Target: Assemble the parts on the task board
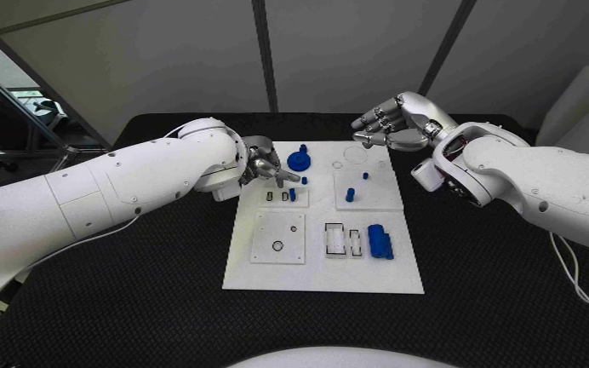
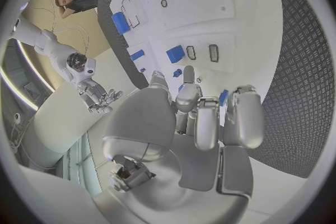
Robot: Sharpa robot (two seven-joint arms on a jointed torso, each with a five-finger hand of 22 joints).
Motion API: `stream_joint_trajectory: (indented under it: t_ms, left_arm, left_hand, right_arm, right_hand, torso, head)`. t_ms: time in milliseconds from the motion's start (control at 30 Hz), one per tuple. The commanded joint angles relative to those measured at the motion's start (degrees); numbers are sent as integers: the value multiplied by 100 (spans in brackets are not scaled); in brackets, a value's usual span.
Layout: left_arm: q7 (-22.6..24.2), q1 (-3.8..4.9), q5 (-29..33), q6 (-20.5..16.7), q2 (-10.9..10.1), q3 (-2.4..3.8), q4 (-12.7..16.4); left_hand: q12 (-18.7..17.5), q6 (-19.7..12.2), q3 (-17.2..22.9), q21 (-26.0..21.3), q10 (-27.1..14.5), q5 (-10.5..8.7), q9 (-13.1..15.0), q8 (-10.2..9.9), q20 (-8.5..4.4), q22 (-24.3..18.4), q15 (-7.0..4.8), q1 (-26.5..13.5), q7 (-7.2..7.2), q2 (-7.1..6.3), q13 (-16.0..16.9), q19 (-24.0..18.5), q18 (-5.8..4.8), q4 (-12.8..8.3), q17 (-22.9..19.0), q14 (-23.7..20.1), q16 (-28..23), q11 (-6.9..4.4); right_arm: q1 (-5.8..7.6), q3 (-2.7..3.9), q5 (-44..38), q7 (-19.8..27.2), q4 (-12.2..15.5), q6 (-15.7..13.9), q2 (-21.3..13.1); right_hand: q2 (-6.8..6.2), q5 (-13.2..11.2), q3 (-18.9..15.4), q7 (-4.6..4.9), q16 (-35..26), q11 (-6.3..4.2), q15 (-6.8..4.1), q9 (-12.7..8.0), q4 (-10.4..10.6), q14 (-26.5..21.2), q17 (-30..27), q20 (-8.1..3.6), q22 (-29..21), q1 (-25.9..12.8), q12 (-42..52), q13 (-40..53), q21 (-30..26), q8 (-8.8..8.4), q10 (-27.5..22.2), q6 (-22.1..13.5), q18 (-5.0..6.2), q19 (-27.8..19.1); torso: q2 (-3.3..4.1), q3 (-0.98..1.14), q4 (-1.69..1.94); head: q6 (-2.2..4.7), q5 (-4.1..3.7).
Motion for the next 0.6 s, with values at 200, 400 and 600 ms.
stream_joint_trajectory:
  t_ms: [200,400,600]
  left_arm:
    - [-119,16,-96,228,138,-43,-109]
    - [-133,17,-95,308,185,-53,-141]
    - [-145,18,-95,377,198,-56,-144]
  left_hand:
    - [-120,-54,-31,-35,-105,-39,38,46,-2,-35,-40,-57,-5,12,-129,-21,33,-3,1272,527,-1,0]
    - [-146,-69,-31,-36,-126,-37,60,60,0,-35,-38,-53,-4,25,-157,-25,33,-7,1278,528,3,2]
    - [-129,-87,-24,-26,-117,-33,111,100,2,-12,-37,-24,-7,56,-131,-22,30,-17,1290,532,12,0]
  right_arm:
    - [12,4,-96,-103,-40,-66,58]
    - [11,4,-97,-130,-55,-67,74]
    - [11,3,-97,-145,-73,-73,80]
  right_hand:
    - [9,29,-32,18,-50,12,11,-3,-25,-23,-17,26,-29,-9,-23,-13,-52,-29,-35,-17,72,12]
    - [11,30,-31,18,-58,12,11,-3,-33,-22,-20,28,-35,2,-21,-15,-60,-29,-35,-19,72,15]
    - [11,30,-31,18,-58,12,11,-3,-34,-22,-21,28,-36,3,-21,-16,-61,-29,-35,-19,73,16]
  torso:
    - [4,2,-3]
    - [5,3,1]
    - [-1,-1,5]
  head:
    - [-28,10]
    - [-41,6]
    - [-62,4]
